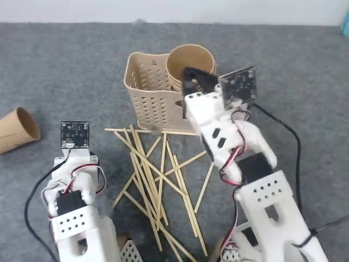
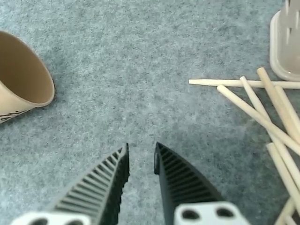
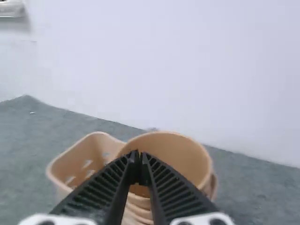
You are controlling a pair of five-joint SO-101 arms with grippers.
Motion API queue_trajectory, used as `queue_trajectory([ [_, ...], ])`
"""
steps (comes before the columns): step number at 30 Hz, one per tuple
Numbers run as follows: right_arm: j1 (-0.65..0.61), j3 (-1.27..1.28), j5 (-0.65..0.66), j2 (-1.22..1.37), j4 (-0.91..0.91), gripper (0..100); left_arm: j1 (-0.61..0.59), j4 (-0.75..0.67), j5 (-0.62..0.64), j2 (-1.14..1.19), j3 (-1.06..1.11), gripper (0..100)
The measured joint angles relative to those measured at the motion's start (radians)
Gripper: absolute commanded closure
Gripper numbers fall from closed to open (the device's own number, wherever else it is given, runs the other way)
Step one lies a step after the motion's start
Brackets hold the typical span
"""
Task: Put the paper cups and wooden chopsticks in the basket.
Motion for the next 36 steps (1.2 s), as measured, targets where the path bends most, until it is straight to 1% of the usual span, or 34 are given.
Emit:
queue_trajectory([
  [3,0.032,0.0,0.0,0.032,-0.008,99.0,-0.002,0.0,0.0,0.0,0.0,91],
  [15,0.032,0.107,0.0,0.048,-0.026,99.0,-0.003,0.0,0.0,0.0,0.0,91],
  [23,0.026,0.091,0.002,0.046,-0.02,99.0,-0.002,0.0,0.0,0.0,0.0,91],
  [26,0.02,0.052,0.002,-0.012,-0.005,99.0,-0.002,0.0,0.0,0.0,0.0,91],
  [29,0.017,-0.025,0.002,-0.118,0.137,98.6,-0.003,0.0,0.0,0.0,0.0,91],
  [33,0.02,-0.087,-0.038,-0.267,0.468,99.0,-0.003,-0.005,0.0,0.0,0.003,91],
  [36,0.018,-0.091,-0.043,-0.348,0.713,99.0,-0.003,-0.017,0.0,0.0,0.003,91],
])
